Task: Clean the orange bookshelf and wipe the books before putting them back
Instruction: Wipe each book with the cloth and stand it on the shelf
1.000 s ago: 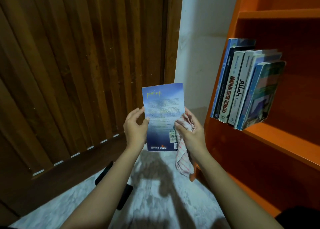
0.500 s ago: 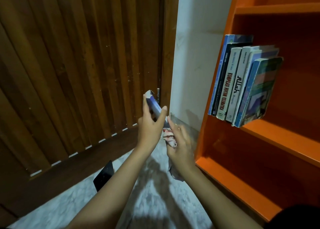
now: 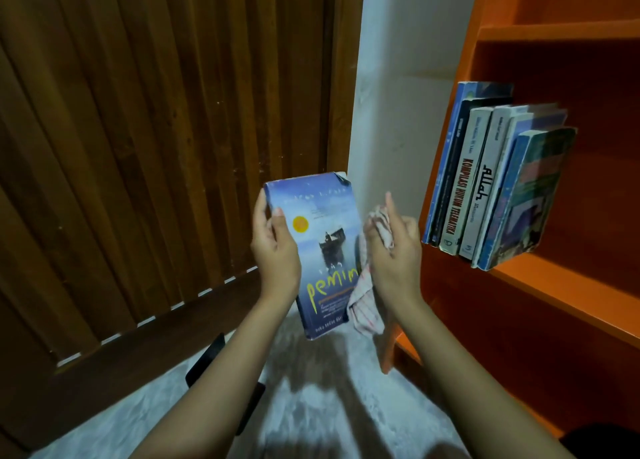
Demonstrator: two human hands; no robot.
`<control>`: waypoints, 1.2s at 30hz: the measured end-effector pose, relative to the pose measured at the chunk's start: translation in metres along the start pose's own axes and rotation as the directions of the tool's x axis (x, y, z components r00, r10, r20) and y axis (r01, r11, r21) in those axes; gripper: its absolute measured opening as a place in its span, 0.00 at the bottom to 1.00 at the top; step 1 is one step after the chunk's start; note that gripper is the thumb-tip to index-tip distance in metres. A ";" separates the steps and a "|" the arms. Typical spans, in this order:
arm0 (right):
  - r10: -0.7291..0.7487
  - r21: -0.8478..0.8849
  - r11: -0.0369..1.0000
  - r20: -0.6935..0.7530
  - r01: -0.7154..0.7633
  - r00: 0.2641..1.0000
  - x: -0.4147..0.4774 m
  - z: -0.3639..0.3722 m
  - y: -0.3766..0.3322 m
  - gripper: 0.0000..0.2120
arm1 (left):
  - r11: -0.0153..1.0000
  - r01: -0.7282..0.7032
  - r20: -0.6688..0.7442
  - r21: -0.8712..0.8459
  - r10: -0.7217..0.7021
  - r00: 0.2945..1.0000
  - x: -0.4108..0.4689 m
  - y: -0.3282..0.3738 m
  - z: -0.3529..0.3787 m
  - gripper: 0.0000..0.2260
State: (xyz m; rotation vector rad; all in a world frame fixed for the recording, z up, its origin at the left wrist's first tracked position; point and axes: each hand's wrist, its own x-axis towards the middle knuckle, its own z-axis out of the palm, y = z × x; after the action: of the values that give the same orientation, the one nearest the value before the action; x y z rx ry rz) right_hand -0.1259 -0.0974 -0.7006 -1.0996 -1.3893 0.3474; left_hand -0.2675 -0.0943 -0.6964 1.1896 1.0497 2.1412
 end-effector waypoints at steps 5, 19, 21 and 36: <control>-0.298 -0.011 0.954 0.036 0.298 0.954 0.023 0.036 -0.055 0.15 | 0.999 0.027 0.204 0.029 -0.032 0.978 -0.018 0.004 0.011 0.19; 0.209 0.097 0.977 -0.218 -0.192 0.953 0.034 0.031 0.000 0.12 | 0.986 0.140 0.207 -0.086 -0.120 0.971 -0.029 0.010 -0.003 0.16; 0.127 0.182 0.980 -0.242 -0.084 0.962 0.022 0.036 -0.012 0.11 | 0.991 0.118 0.213 -0.069 -0.101 0.972 -0.028 0.011 0.002 0.16; 0.065 0.349 0.937 -0.197 0.009 0.978 -0.008 0.038 -0.009 0.10 | 0.991 0.117 0.080 -0.070 -0.112 0.991 -0.005 0.006 0.023 0.17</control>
State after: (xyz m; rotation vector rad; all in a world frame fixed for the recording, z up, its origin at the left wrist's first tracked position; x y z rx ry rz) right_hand -0.1651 -0.0927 -0.7052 -0.8359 -1.0782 0.4677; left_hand -0.2455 -0.0924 -0.6861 1.1387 0.9731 2.0137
